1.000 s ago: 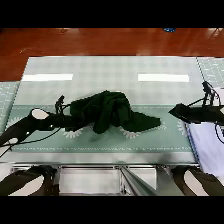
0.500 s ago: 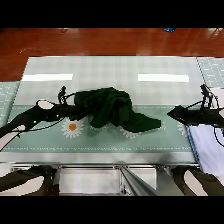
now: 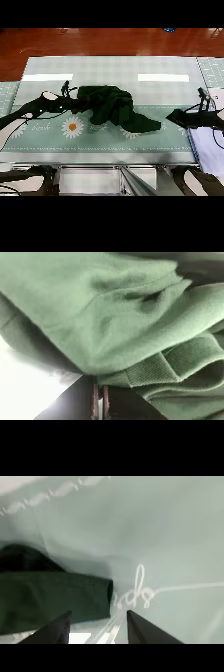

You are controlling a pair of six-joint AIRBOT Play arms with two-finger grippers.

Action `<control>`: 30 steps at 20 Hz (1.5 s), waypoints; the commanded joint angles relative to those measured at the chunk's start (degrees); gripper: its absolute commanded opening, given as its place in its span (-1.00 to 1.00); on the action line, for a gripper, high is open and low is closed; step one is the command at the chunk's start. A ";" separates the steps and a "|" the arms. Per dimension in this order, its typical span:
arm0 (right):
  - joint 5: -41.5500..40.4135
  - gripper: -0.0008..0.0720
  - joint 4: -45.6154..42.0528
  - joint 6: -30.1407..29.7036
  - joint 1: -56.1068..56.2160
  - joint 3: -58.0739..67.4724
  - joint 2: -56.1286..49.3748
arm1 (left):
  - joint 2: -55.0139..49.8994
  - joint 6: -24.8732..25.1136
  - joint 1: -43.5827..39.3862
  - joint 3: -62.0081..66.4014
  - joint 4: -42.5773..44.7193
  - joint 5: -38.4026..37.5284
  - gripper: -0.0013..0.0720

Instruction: Fold the shirts.

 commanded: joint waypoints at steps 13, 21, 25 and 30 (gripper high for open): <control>-15.04 0.14 19.39 -2.89 13.42 -7.69 -13.66 | -0.79 0.46 0.02 2.49 0.17 -2.58 -0.92; -11.93 -0.92 22.14 -11.10 18.67 12.48 -26.18 | -0.22 2.16 2.40 4.81 0.17 -7.06 -0.92; -2.69 -0.92 16.28 -9.31 12.94 33.64 -26.18 | 4.50 2.14 11.23 13.60 0.13 -14.88 -0.92; 3.63 -0.92 7.21 -3.37 7.61 68.43 -26.21 | 13.03 -0.74 20.26 34.49 0.09 -19.56 -0.92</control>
